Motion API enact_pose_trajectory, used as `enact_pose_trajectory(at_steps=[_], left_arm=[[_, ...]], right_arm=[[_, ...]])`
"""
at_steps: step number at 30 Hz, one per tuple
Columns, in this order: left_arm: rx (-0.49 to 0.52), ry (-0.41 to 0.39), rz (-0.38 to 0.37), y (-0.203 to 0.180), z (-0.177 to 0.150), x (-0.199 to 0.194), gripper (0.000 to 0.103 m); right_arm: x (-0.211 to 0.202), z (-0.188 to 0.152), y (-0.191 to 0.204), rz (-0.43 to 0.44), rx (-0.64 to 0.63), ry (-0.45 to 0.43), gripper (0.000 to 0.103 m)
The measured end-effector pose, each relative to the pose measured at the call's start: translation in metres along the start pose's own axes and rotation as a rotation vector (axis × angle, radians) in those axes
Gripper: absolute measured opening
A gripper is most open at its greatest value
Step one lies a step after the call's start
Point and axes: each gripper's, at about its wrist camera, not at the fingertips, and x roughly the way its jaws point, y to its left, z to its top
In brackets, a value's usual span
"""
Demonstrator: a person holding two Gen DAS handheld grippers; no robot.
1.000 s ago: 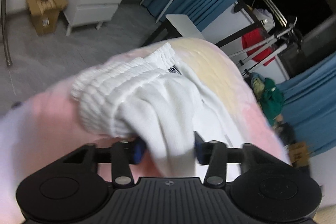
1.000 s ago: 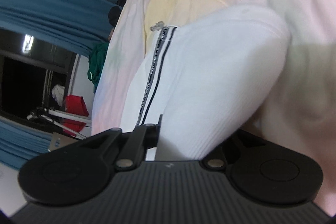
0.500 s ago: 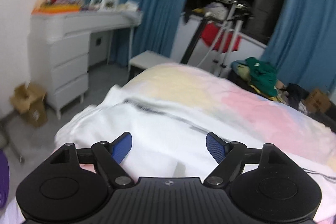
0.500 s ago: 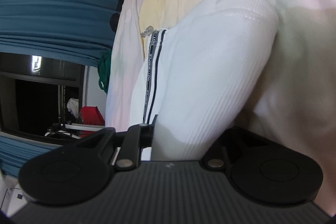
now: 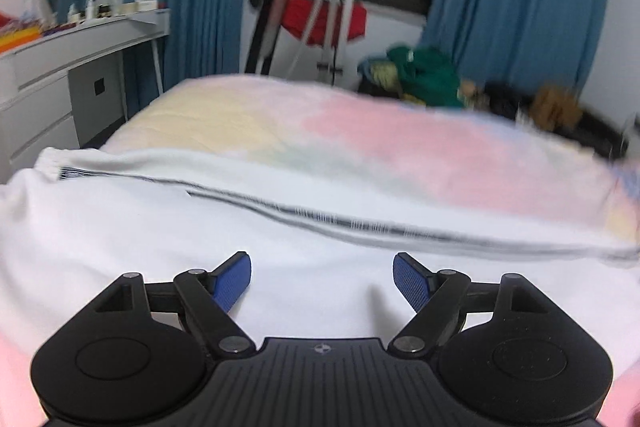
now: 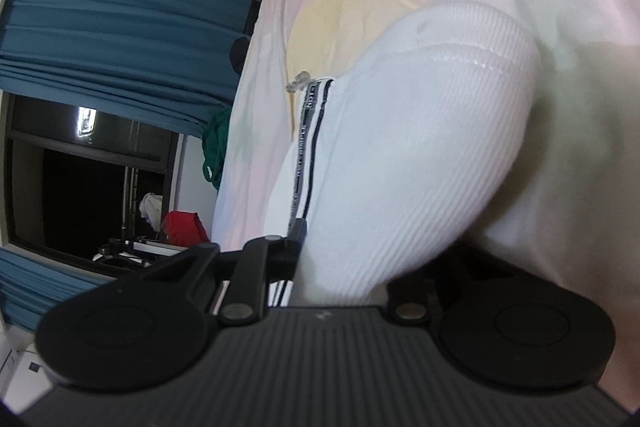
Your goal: Fold clothes
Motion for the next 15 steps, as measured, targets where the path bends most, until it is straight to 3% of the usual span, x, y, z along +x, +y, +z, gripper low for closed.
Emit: enact_pose_trajectory(at_steps=[4, 10, 15], left_arm=[[0.085, 0.057, 0.037, -0.011, -0.018, 0.023, 0.08], [0.081, 0.081, 0.038, -0.009, -0.025, 0.04, 0.08], [0.087, 0.085, 0.038, -0.005, -0.021, 0.042, 0.08]], right_arm=[[0.002, -0.002, 0.007, -0.025, -0.055, -0.022, 0.026], [0.0, -0.009, 0.032, -0.114, -0.258, -0.061, 0.019], [-0.017, -0.027, 0.081, -0.082, -0.424, -0.148, 0.017]])
